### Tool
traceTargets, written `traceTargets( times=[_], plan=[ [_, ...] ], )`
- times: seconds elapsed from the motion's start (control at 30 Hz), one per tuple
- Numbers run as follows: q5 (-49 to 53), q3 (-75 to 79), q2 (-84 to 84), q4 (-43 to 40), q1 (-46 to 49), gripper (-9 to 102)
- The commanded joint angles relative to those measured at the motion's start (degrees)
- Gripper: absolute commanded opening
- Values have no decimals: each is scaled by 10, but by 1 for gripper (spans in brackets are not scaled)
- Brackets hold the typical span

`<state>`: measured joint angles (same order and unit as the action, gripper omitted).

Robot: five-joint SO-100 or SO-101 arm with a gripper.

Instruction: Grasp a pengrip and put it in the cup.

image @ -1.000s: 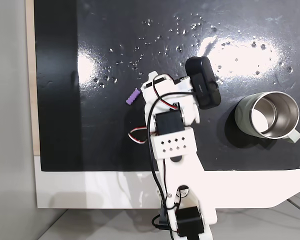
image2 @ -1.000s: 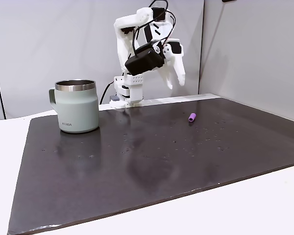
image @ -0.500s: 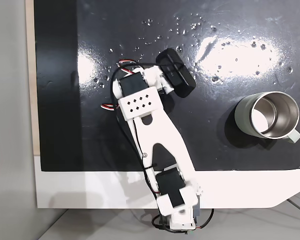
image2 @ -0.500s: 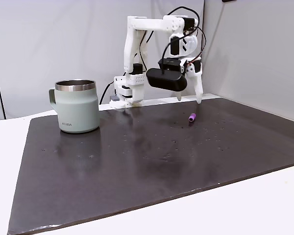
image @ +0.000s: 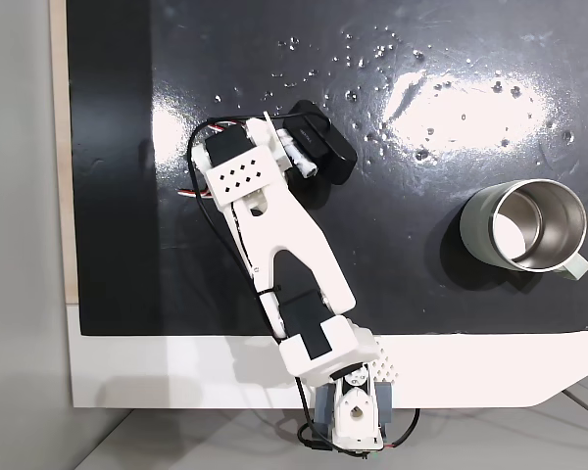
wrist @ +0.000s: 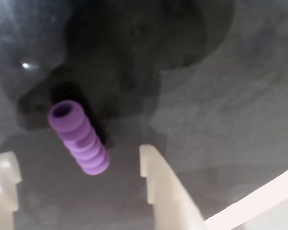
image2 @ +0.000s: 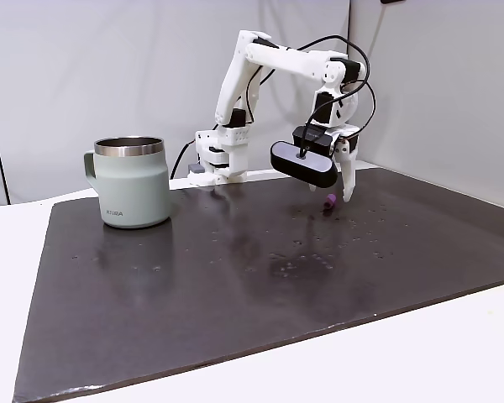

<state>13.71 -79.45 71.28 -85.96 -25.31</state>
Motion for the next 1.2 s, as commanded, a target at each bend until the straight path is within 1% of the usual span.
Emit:
traceTargets(
  times=[0.0,0.27,0.63,0.83,1.0,1.17],
  plan=[
    [6,29,-3,5,0,25],
    [14,29,-23,27,-14,21],
    [27,-4,-25,76,-22,4],
    [34,-21,-19,92,-15,0],
    [34,-18,-3,87,-12,0],
    [28,16,41,35,-11,0]
  ],
)
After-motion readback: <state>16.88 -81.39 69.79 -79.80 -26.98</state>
